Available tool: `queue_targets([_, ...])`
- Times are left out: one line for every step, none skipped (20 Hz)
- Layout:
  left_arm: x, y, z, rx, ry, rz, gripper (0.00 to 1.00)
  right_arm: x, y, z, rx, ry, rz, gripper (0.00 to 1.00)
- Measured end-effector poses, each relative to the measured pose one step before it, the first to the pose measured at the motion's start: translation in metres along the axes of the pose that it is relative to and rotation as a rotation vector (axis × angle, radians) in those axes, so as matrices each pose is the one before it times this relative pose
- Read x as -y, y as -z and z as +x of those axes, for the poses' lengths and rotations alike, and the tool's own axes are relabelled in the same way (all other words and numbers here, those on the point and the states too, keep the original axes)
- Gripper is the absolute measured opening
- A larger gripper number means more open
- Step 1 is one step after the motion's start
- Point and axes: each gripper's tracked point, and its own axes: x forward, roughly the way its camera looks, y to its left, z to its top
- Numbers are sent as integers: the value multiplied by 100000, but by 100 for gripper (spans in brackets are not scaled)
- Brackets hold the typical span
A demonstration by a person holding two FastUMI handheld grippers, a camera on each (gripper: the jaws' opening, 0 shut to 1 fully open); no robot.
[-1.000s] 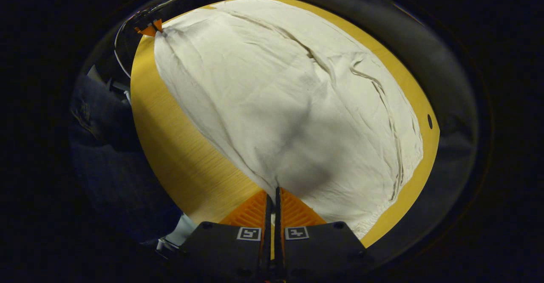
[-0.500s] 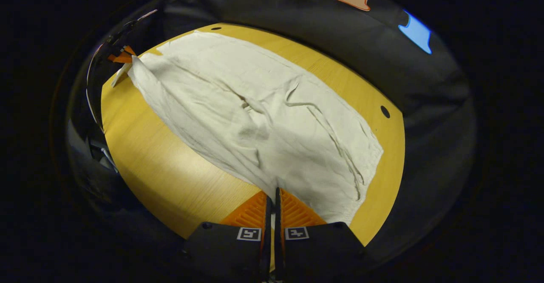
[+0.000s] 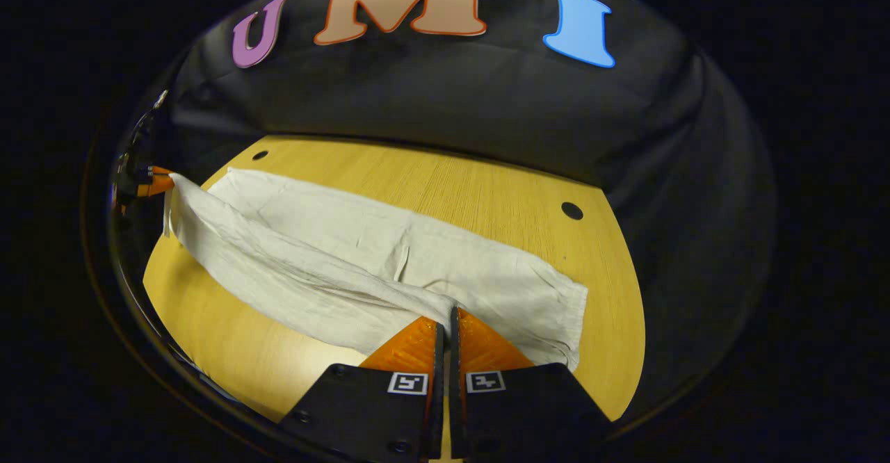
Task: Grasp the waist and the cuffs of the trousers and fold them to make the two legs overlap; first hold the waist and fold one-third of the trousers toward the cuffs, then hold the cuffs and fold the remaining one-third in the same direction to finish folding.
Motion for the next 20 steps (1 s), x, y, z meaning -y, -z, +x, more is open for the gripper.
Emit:
queue_targets([-62, -2819, 3292, 3064, -2269, -1388, 0, 194, -1473, 958, 3421, 1013, 401, 6])
queue_targets([-329, -2567, -297, 2343, -1268, -1880, 0, 117, -1347, 993, 2702, 1094, -693, 6])
queue_targets([-1508, -1055, 2630, 1286, -954, -1768, 0, 34, -1058, 991, 1626, 490, -1343, 4])
queue_targets([993, 348, 1372, 755, -1025, -1634, 0, -218, -516, 1033, 1169, -28, -1151, 6])
queue_targets([-908, -757, 1934, 157, -906, -1610, 0, -196, -576, 1309, 1161, -482, -438, 5])
queue_targets([-430, -4, 1600, 179, -969, -1390, 0, -287, 61, 1494, 5, -1193, 488, 5])
queue_targets([30, 518, 1636, -978, -200, -1090, 0, -226, 181, 1529, -28, -1295, 1200, 6])
queue_targets([294, 705, 1356, -1667, -28, -1308, 0, -188, 559, 1411, -972, -1496, 1058, 6])
queue_targets([262, 1114, 1137, -1498, 109, -1882, 0, 3, 461, 1188, -800, -491, 399, 6])
queue_targets([333, 572, 840, -456, 286, -2437, 0, 102, 376, 1358, -441, -324, 39, 5])
queue_targets([376, 550, 663, 220, 352, -3023, 0, 41, 117, 917, 274, -251, 214, 7])
queue_targets([24, 748, 362, 915, -8, -3083, 0, -97, -3, 736, 330, -92, 148, 8])
queue_targets([42, 405, 343, 603, 19, -2722, 0, -36, 262, 347, 326, -429, 380, 7])
queue_targets([505, 275, 331, -6, 2607, -3710, 0, -401, 17, 619, -154, -1930, 967, 11])
queue_targets([668, 546, 326, -263, 1871, -3824, 4, -209, 261, 435, -544, -1105, 488, 21])
queue_targets([558, 201, 35, 72, 1440, -3345, 35, -353, 157, 71, 217, -1863, 515, 27])
queue_targets([322, 129, -179, 1126, 570, -3860, 67, -2, -77, -137, 858, -89, 331, 50])
queue_targets([-38, -656, -622, 2671, -1188, -3440, 99, 130, -447, -803, 1859, 218, 1015, 73])
queue_targets([544, -406, -8, 2757, 828, -3756, 100, 272, -162, -805, 1642, 331, 1560, 96])
queue_targets([360, -604, -582, 2630, 1471, -3644, 96, 460, -235, -1078, 1096, 523, 2068, 97])
